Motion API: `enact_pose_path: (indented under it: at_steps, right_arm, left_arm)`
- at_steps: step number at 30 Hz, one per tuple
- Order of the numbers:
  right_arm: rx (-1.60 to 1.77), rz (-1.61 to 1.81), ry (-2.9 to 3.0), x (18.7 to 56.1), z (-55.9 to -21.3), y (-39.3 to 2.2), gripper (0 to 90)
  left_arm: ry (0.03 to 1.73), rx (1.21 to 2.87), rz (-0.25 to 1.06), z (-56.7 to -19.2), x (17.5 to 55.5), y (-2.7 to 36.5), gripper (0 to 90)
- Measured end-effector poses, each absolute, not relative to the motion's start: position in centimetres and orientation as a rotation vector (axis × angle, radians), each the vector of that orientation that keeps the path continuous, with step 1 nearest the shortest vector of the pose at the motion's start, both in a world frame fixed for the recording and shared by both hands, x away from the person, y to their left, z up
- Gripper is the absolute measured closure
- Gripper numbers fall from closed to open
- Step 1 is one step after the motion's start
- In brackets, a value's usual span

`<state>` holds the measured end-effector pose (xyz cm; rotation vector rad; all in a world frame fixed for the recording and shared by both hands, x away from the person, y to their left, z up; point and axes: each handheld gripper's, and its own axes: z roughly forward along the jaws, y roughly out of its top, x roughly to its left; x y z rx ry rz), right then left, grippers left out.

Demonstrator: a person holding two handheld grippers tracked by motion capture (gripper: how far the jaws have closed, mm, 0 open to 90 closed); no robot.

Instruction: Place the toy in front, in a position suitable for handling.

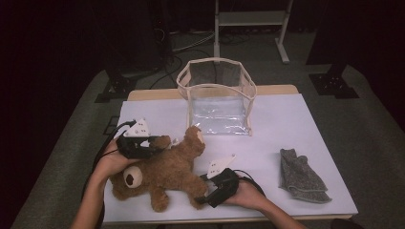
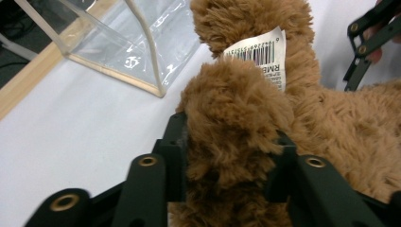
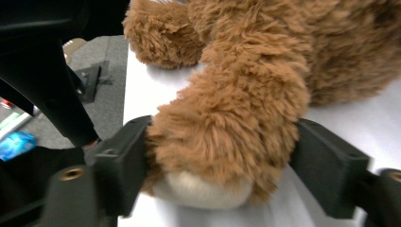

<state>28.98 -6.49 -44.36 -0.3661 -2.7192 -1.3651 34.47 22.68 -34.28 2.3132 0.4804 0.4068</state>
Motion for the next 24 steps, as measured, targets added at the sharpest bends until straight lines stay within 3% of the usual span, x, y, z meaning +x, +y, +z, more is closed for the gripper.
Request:
enact_pose_path:
  at_steps: [3,8,17,24]
  right_arm:
    - [-0.418,-1.359,-2.690,29.1,-44.4,-6.5,49.8]
    - [-0.421,-1.353,-2.712,29.0,-44.2,-6.6,63.6]
    - [-0.409,-1.365,-2.702,28.8,-43.0,-7.4,70.6]
    - [-0.403,-1.402,-2.726,27.9,-40.6,-10.0,71.4]
  left_arm:
    - [0.484,2.309,0.399,-34.2,34.4,22.8,67.8]
    - [0.460,2.297,0.413,-34.1,34.1,22.8,70.6]
    - [0.438,2.243,0.418,-32.4,33.8,22.7,71.6]
    - [0.375,2.220,0.417,-30.6,33.7,20.0,71.9]
